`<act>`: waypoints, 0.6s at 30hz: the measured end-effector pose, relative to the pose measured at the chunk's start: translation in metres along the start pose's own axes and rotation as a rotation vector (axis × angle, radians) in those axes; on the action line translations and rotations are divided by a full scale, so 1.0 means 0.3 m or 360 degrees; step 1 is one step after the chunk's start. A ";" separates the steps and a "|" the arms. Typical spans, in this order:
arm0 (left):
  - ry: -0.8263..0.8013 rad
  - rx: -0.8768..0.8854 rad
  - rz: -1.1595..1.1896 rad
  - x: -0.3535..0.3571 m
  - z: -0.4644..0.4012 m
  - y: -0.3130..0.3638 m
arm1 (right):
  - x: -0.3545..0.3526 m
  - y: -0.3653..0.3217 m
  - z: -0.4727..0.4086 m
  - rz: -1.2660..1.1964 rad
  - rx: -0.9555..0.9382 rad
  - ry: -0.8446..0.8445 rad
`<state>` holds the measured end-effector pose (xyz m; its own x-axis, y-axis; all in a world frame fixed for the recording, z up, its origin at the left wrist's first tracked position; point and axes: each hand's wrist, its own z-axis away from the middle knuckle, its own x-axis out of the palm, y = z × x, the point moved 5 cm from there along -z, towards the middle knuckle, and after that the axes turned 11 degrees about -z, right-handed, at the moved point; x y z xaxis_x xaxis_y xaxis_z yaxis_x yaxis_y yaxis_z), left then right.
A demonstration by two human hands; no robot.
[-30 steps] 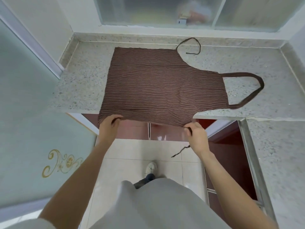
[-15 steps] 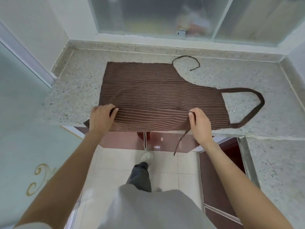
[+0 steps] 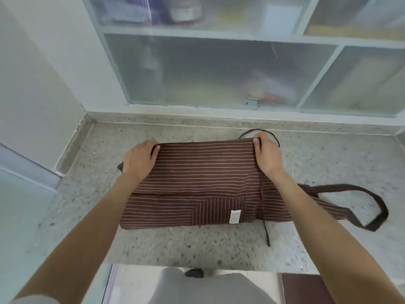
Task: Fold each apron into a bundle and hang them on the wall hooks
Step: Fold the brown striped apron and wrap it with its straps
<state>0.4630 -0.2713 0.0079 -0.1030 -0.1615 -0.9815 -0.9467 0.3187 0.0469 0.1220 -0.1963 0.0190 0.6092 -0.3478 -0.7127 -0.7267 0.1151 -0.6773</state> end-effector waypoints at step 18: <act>-0.0519 0.0054 -0.0148 0.545 -0.348 -0.129 | 0.463 0.357 -0.326 0.0544 0.0354 -0.0483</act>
<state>0.4510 -0.4077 -0.1351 0.0912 0.1139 -0.9893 -0.9362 0.3485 -0.0462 0.0978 -0.3232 -0.1345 0.4371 0.0269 -0.8990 -0.8356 0.3821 -0.3948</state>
